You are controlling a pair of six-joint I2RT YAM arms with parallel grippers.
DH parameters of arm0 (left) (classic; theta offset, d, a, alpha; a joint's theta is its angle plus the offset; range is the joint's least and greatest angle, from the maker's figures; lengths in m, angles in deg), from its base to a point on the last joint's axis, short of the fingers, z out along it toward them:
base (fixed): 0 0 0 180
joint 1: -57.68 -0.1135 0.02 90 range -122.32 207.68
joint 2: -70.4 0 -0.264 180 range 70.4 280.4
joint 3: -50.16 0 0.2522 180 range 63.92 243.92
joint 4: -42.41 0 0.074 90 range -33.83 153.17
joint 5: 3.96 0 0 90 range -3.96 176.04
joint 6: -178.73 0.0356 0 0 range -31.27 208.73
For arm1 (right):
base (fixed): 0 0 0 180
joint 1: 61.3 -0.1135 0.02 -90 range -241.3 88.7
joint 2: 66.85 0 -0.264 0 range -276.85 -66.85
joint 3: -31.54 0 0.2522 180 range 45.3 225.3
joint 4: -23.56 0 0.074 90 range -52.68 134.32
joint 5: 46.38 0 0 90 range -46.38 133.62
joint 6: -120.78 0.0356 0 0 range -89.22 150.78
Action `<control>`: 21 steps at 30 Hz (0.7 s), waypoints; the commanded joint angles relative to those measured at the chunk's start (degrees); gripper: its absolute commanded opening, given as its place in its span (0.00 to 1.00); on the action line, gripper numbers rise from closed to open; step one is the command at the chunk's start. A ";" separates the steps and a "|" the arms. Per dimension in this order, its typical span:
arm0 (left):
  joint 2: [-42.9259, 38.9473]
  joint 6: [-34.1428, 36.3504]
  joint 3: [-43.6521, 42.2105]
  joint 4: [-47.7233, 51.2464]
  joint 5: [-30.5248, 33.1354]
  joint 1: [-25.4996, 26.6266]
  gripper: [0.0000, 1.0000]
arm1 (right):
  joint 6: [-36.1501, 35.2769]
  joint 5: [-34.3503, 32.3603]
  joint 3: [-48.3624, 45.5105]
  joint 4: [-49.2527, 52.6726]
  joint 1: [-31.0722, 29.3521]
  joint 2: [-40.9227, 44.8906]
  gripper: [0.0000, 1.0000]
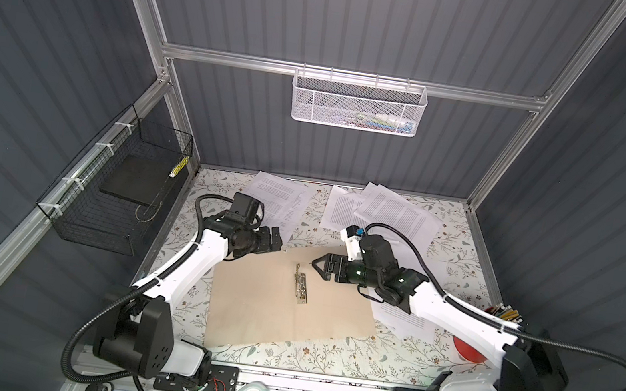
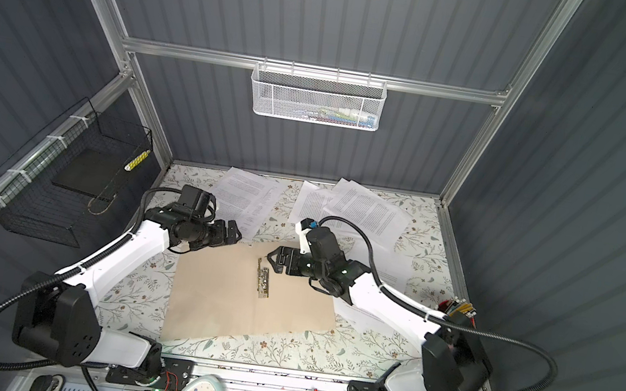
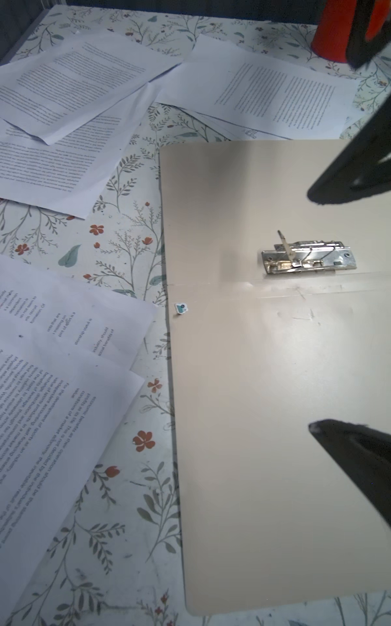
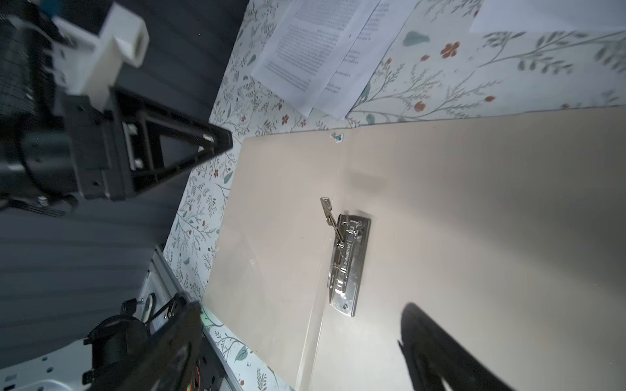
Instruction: Put the files into the folder
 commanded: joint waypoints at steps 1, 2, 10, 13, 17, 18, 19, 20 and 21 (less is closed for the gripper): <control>1.08 1.74 2.90 2.09 0.81 -0.03 1.00 | 0.96 7.55 1.73 -3.10 -1.80 -6.34 0.65; 1.18 1.89 2.94 1.91 0.87 -0.04 1.00 | 1.92 8.78 2.25 -3.83 -2.04 -8.48 0.52; 4.40 1.59 3.45 0.67 3.71 -0.76 1.00 | 0.52 11.00 12.30 -2.49 -3.64 -23.09 0.08; 6.17 0.74 4.74 -0.29 5.63 -0.83 1.00 | -0.23 9.57 15.65 -0.76 -2.76 -26.09 0.08; 10.50 -0.26 8.12 -1.44 8.59 -0.96 1.00 | -1.27 10.52 19.22 0.33 -0.26 -30.32 0.08; 12.07 -0.32 9.30 -1.55 8.78 -1.00 1.00 | -1.42 11.49 19.77 -0.11 0.74 -31.60 0.08; 13.62 -0.43 10.66 -1.61 9.26 -1.08 1.00 | -1.73 12.79 20.70 -0.21 1.74 -32.91 0.08; 14.95 -0.46 11.79 -1.75 9.78 -1.09 1.00 | -2.21 13.77 21.57 -0.24 2.62 -34.06 0.07; 16.69 -0.26 13.04 -1.99 10.35 -1.17 1.00 | -2.87 14.14 22.29 -0.27 3.14 -34.81 0.07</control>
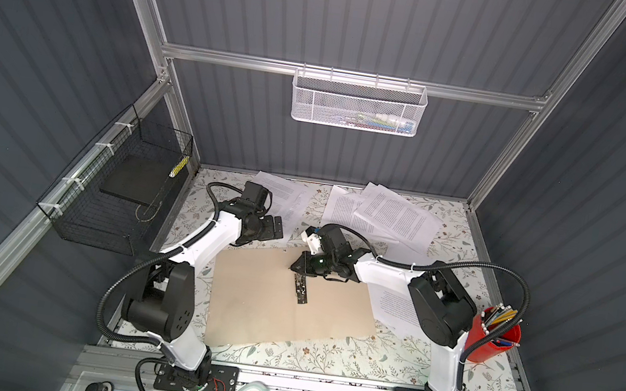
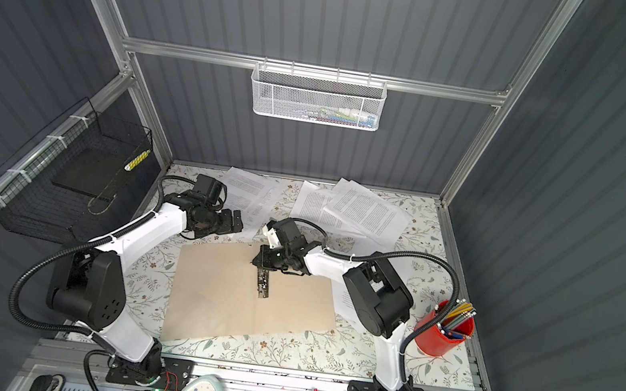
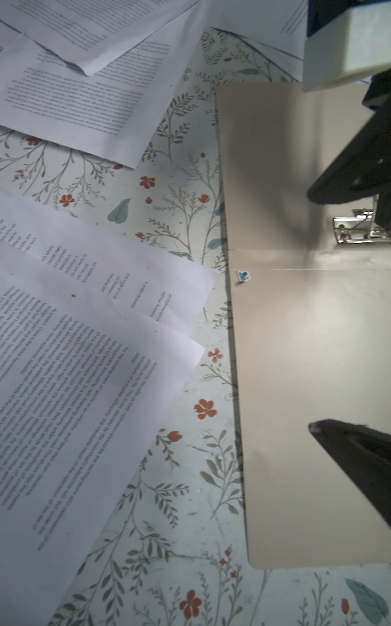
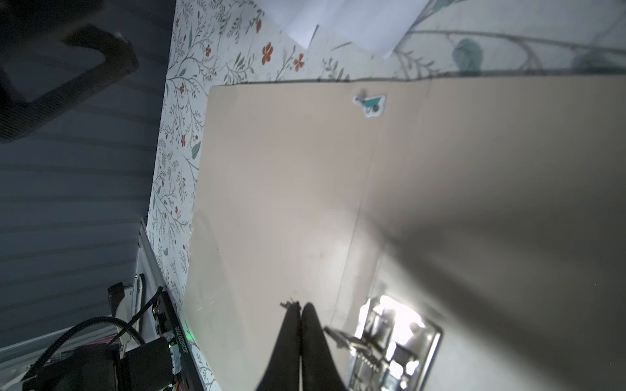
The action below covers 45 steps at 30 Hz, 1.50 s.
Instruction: Put the files into the folder
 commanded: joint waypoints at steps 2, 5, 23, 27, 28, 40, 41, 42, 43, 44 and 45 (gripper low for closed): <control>6.38 0.23 6.23 -0.39 3.19 -1.07 1.00 | -4.02 3.80 3.56 1.28 3.31 -3.71 0.09; 11.84 1.63 11.92 0.47 2.95 -2.35 1.00 | -5.96 5.36 7.03 2.51 4.74 -4.37 0.15; 32.74 7.59 30.28 1.22 2.10 -6.98 1.00 | -5.24 8.74 -8.02 -0.35 8.98 11.37 0.95; 35.42 7.64 31.47 1.49 -1.58 -6.85 1.00 | -4.55 7.87 -9.07 -0.03 10.69 11.90 0.97; 35.88 7.55 31.36 1.55 -2.12 -6.73 1.00 | -4.26 7.87 -9.23 -0.20 11.17 11.91 0.97; 36.59 5.68 28.14 0.99 -8.59 1.20 1.00 | -3.79 6.65 -3.56 3.97 17.37 8.06 0.96; 36.42 5.40 27.96 0.86 -9.26 2.30 0.99 | -4.19 6.10 -2.77 4.76 17.50 7.80 0.96; 36.46 5.28 27.98 0.76 -9.63 3.61 0.99 | -4.53 5.61 -1.99 5.39 17.58 7.52 0.96; 36.45 5.22 28.32 0.91 -9.74 4.76 1.00 | -4.67 5.12 -1.43 5.83 17.72 7.26 0.96; 36.46 4.92 28.75 0.88 -10.43 5.61 1.00 | -4.84 4.89 -0.96 6.05 17.88 6.92 0.96; 36.55 4.60 29.56 0.85 -12.33 6.37 1.00 | -4.83 5.13 -0.20 6.31 18.06 6.36 0.96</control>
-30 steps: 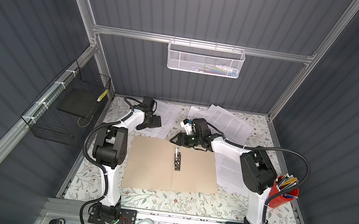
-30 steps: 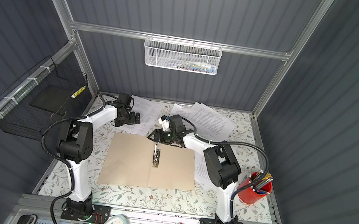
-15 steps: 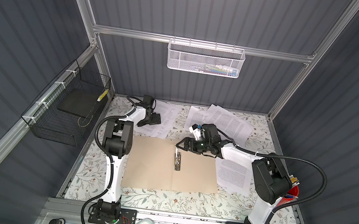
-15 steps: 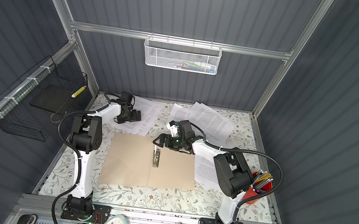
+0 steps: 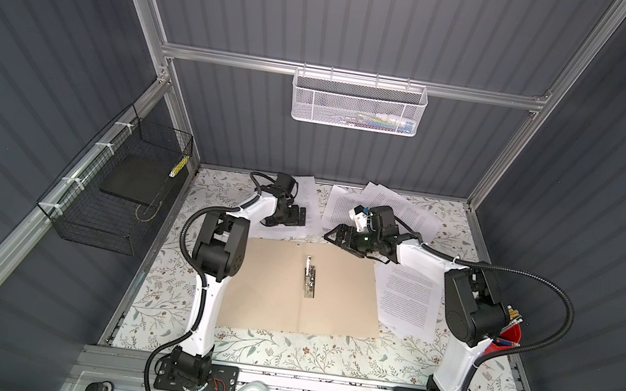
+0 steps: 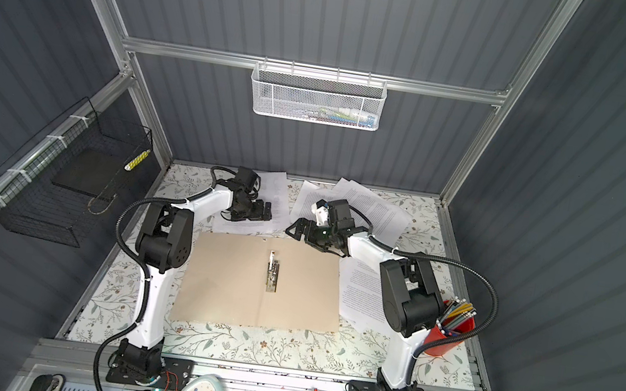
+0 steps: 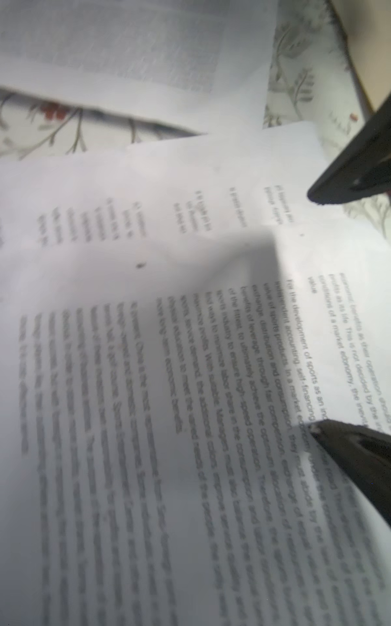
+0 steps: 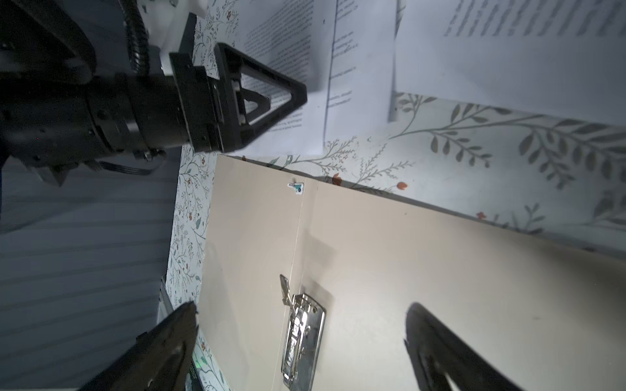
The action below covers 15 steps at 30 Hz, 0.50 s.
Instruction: Put the files into the folder
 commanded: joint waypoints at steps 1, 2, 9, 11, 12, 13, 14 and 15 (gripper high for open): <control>1.34 -1.91 0.71 2.98 -7.30 2.84 1.00 | -1.40 -0.59 3.22 3.32 0.36 -1.95 0.96; 1.11 -1.92 1.64 3.43 -7.93 3.25 1.00 | -1.72 -0.58 3.95 3.71 0.55 -2.42 0.96; -6.99 -4.47 1.16 2.42 -8.23 1.00 1.00 | -6.09 -1.08 12.89 9.98 0.97 -8.71 0.95; -8.17 -5.81 0.25 2.05 -8.64 -1.12 1.00 | -6.92 -0.83 15.78 11.31 1.04 -10.85 0.95; -8.27 -6.14 -0.09 1.95 -8.45 -2.38 1.00 | -7.62 -0.40 17.88 12.55 1.06 -12.25 0.94; -8.10 -6.23 -0.23 1.94 -8.34 -3.38 1.00 | -8.07 -0.03 19.56 13.23 1.00 -13.35 0.94; -7.63 -6.20 -0.08 2.28 -8.56 -4.56 1.00 | -8.44 0.59 21.08 13.44 1.03 -14.47 0.94; -6.91 -5.80 0.32 2.66 -8.86 -5.54 1.00 | -8.77 1.05 22.27 13.48 1.00 -15.50 0.94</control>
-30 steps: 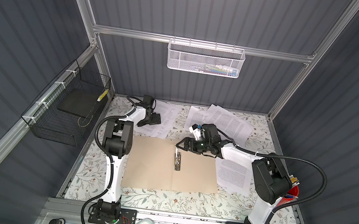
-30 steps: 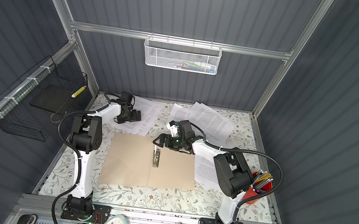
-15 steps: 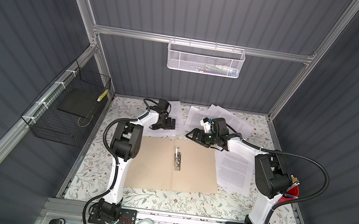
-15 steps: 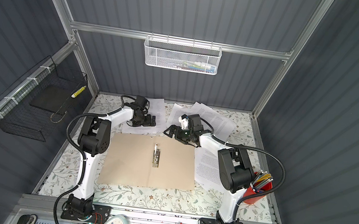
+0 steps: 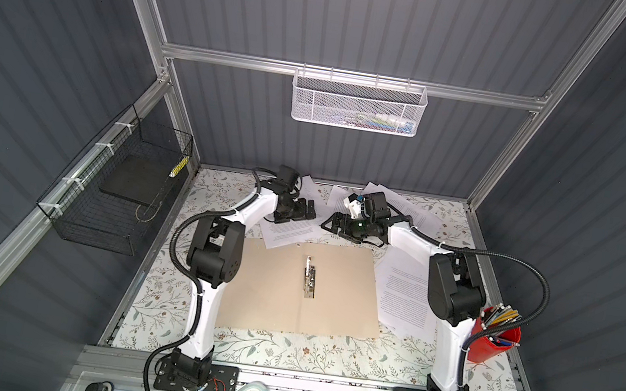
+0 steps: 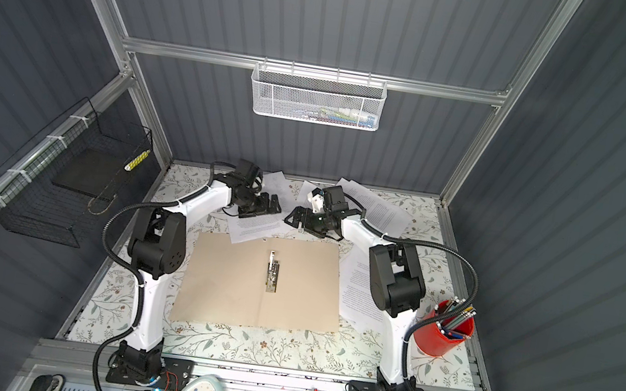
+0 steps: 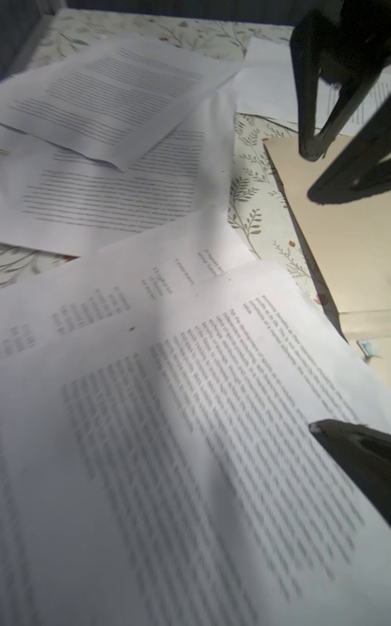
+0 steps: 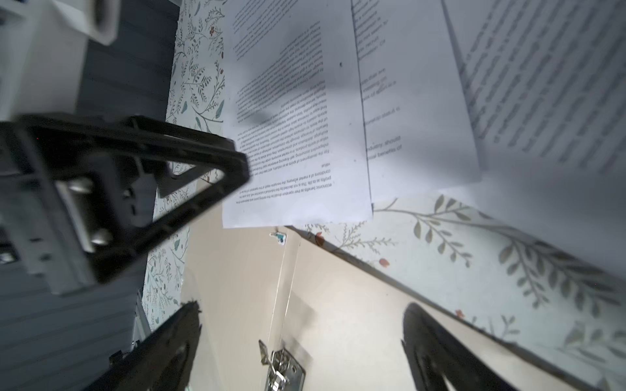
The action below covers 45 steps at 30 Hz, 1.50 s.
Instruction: Put the files into the folder
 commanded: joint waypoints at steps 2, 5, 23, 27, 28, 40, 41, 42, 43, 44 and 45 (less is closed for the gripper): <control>1.11 -0.30 1.13 2.84 -0.57 -4.12 1.00 | -3.16 2.60 5.62 4.10 0.14 -4.49 0.93; 3.52 1.05 2.54 3.69 -0.33 -5.21 1.00 | -2.75 4.67 7.32 1.87 0.14 -6.45 0.92; 10.39 3.91 1.32 6.12 -0.91 -5.94 1.00 | 2.23 4.76 18.85 0.98 0.11 -18.15 0.90; 9.29 3.90 -1.40 4.74 -1.71 -5.35 1.00 | 3.12 6.15 20.52 0.99 0.01 -19.93 0.91; 9.13 3.93 -1.78 4.48 -1.92 -5.25 1.00 | 3.44 6.91 20.73 0.72 -0.02 -20.22 0.90; 8.16 4.51 -3.03 4.19 -2.79 -4.55 1.00 | 6.11 14.28 23.47 -2.71 -0.87 -22.61 0.88; 8.16 4.52 -3.11 4.19 -3.02 -4.49 1.00 | 6.29 14.79 23.57 -2.97 -0.92 -22.72 0.88; 8.07 4.60 -3.21 4.14 -3.15 -4.37 1.00 | 6.38 15.18 23.52 -3.10 -1.03 -22.81 0.87; 7.99 4.67 -3.42 3.97 -3.15 -4.23 1.00 | 6.45 15.62 23.40 -3.46 -1.09 -22.72 0.87; 7.90 4.63 -3.59 3.84 -3.27 -4.10 1.00 | 6.57 16.22 23.26 -3.92 -1.09 -22.63 0.87; 7.97 4.63 -3.80 3.75 -3.40 -3.94 1.00 | 6.76 16.70 23.21 -4.33 -1.20 -22.63 0.87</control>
